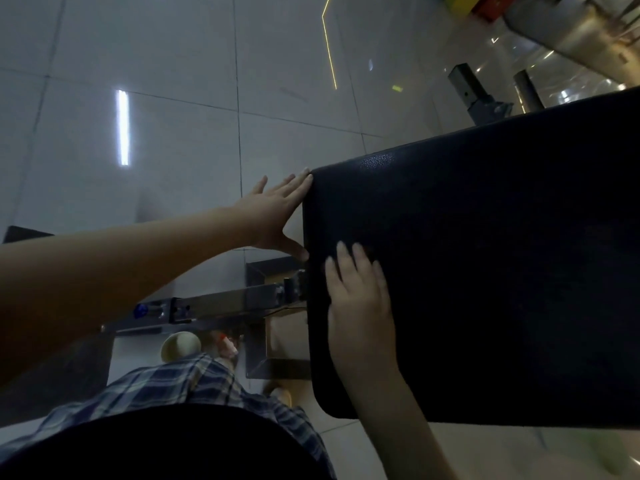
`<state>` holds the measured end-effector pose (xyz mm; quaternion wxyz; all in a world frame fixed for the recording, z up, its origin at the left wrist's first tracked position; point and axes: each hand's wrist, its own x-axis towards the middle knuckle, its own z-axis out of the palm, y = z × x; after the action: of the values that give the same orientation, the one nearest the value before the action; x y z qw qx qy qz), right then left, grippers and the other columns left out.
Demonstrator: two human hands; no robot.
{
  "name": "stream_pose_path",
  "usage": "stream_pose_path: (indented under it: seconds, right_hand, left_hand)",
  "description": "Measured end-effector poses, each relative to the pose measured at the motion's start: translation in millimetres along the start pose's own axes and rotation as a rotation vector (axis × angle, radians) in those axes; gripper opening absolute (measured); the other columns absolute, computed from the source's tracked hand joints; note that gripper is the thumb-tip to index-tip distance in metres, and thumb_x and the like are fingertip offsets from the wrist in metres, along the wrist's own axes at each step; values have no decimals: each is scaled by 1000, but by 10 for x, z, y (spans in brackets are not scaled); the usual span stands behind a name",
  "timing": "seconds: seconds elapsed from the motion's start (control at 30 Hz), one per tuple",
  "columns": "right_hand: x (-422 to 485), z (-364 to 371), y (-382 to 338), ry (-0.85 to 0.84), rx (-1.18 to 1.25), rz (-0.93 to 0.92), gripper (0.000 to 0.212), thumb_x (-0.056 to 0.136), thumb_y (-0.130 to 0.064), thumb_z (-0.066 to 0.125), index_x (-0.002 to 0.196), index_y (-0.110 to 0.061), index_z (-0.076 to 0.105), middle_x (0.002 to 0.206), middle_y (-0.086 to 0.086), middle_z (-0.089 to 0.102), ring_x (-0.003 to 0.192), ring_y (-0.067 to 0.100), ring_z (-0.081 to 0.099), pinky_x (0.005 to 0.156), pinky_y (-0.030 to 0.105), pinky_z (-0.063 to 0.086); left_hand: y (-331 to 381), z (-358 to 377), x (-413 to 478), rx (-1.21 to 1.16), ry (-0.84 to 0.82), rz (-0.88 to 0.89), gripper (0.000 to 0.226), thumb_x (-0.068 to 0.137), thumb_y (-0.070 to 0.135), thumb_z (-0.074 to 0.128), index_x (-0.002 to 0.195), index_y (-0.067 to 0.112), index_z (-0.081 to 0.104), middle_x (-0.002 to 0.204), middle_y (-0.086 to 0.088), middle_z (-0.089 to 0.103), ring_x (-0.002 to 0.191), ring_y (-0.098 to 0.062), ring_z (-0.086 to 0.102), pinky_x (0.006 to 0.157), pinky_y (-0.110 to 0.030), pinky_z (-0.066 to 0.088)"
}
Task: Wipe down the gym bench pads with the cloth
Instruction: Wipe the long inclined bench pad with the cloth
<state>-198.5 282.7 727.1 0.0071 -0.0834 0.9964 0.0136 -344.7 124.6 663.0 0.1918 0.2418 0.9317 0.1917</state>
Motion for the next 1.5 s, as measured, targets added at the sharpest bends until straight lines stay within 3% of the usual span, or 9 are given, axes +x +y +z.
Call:
stream_pose_path:
  seconds: [0.1,0.3,0.43,0.6,0.8,0.97,1.17,1.33,1.5]
  right_hand:
    - [-348,2,84,20,28,-9,52,82,-6,37,127,-7,62,141,11,53,136,28,44,117,44,27]
    - [230,73,0,70,13,26,53,75,-1,57,128,-4,61,142,16,51,137,32,41,114,50,26]
    - [1104,71,-129,-17,-34,16,55,94,-11,46,148,-7,36,159,13,24,149,28,11,120,41,-1]
    - [1642,113,-242,-85,-82,43,48,103,-19,32,150,-10,31,161,8,18,150,24,3,121,38,-3]
    - [716,68,-128,-19,-11,-22,54,87,-5,56,141,-7,48,152,10,39,146,27,24,119,39,6]
    - [-380,12,93,-7,58,-52,51,81,-8,35,122,-8,66,138,10,57,135,26,43,116,42,24]
    - [110,64,32,6,-5,-59,50,79,-6,45,127,-4,62,141,14,53,136,31,42,116,46,24]
    - [1182,165,-212,-50,-93,-18,61,95,-16,48,151,-8,27,162,9,17,150,26,6,120,39,-5]
    - [1400,129,-267,-108,-111,-13,57,99,-14,41,153,-10,24,162,6,14,150,23,2,122,38,-4]
  left_hand:
    - [7,-30,25,29,-19,1,137,67,74,67,153,13,-22,163,-3,-22,151,-21,-12,122,-50,-6]
    - [35,-40,37,57,-32,-37,136,70,72,67,153,12,-22,163,-5,-22,151,-20,-12,122,-50,-6]
    - [26,-37,56,78,-29,-39,134,72,70,68,153,13,-22,163,-3,-22,152,-20,-11,120,-51,-6]
    - [6,-26,37,29,-33,-53,138,67,71,72,154,15,-20,163,-3,-21,152,-21,-10,118,-53,-6]
    - [59,-49,3,58,-12,-61,133,73,68,69,153,12,-22,162,-5,-24,152,-21,-11,120,-50,-7]
    - [49,-42,19,11,-28,-43,139,68,70,71,153,12,-23,162,-4,-23,151,-20,-11,120,-48,-7]
    - [104,-86,63,57,-41,-67,140,68,68,73,153,10,-21,163,-6,-20,151,-22,-12,122,-50,-6]
    - [99,-78,48,60,-51,-87,133,73,61,74,154,13,-19,164,-3,-20,152,-20,-12,121,-52,-4]
    - [104,-110,11,54,-66,-118,130,76,56,74,154,12,-20,161,-6,-26,151,-23,-12,121,-54,-1]
